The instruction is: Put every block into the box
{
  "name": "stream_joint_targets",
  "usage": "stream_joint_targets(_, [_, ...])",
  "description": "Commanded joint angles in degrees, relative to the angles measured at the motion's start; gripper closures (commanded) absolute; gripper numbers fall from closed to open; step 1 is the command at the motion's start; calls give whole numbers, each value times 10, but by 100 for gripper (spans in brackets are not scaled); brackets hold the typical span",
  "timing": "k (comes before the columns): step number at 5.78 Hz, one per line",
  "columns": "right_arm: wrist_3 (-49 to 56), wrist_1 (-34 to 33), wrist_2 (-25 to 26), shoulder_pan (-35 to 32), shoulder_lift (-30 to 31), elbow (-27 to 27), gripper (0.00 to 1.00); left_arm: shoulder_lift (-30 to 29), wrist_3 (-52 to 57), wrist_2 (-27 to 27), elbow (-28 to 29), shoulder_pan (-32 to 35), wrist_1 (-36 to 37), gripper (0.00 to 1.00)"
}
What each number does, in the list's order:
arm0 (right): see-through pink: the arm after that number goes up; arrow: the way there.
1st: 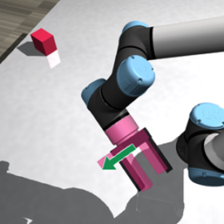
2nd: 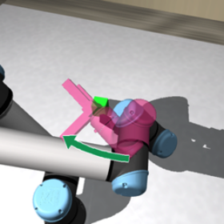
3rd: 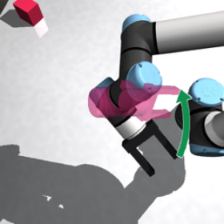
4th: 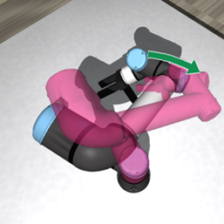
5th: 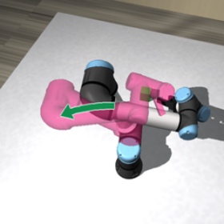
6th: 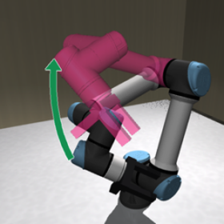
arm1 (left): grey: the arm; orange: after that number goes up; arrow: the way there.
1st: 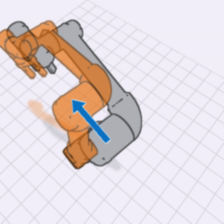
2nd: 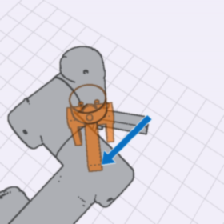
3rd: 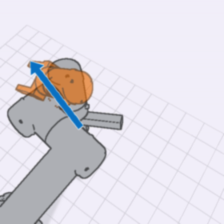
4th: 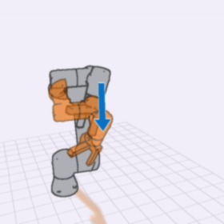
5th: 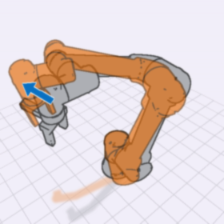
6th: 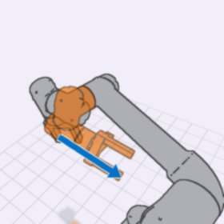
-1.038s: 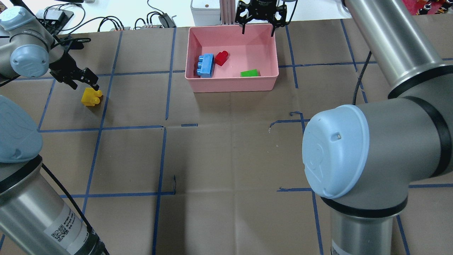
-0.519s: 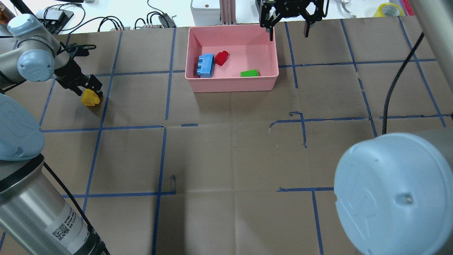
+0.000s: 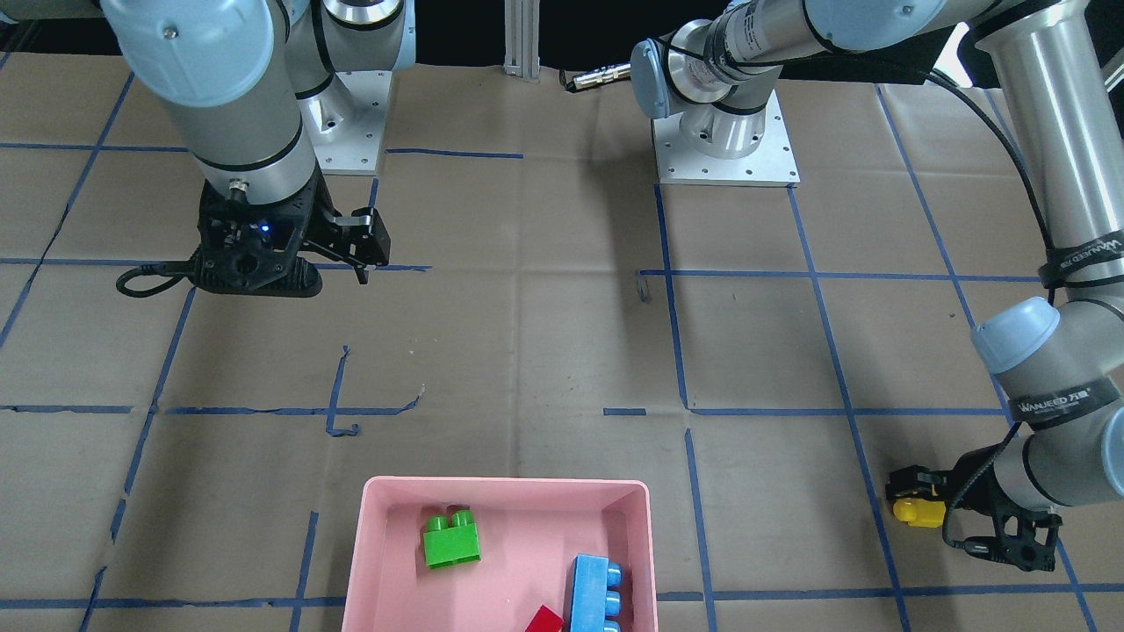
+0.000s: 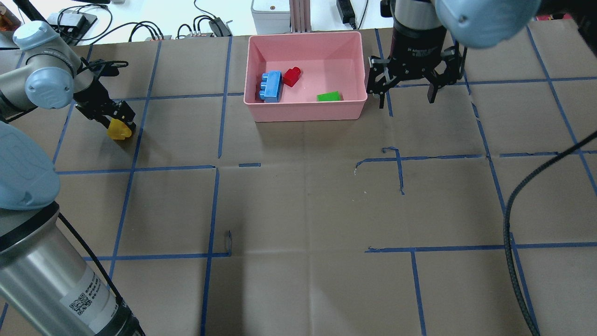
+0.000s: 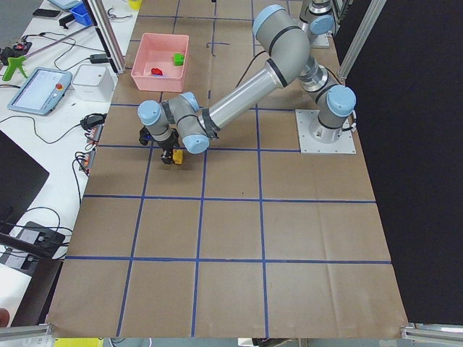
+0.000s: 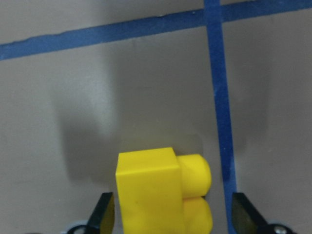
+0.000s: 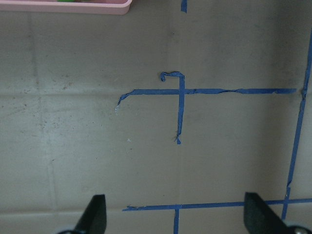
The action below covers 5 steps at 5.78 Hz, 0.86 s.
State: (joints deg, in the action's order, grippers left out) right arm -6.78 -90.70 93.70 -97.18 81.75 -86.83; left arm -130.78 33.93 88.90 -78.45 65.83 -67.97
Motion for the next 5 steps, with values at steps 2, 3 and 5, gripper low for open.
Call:
stream_joint_targets(2, [-2, -72, 0, -7, 78, -88, 0, 3, 3, 20, 13, 0, -8, 78])
stream_joint_targets(3, [-3, -56, 2, -7, 102, -91, 0, 24, 4, 34, 22, 2, -23, 91])
stream_joint_targets(5, [-3, -45, 2, -5, 126, -77, 0, 84, 2, 34, 104, 1, -172, 96])
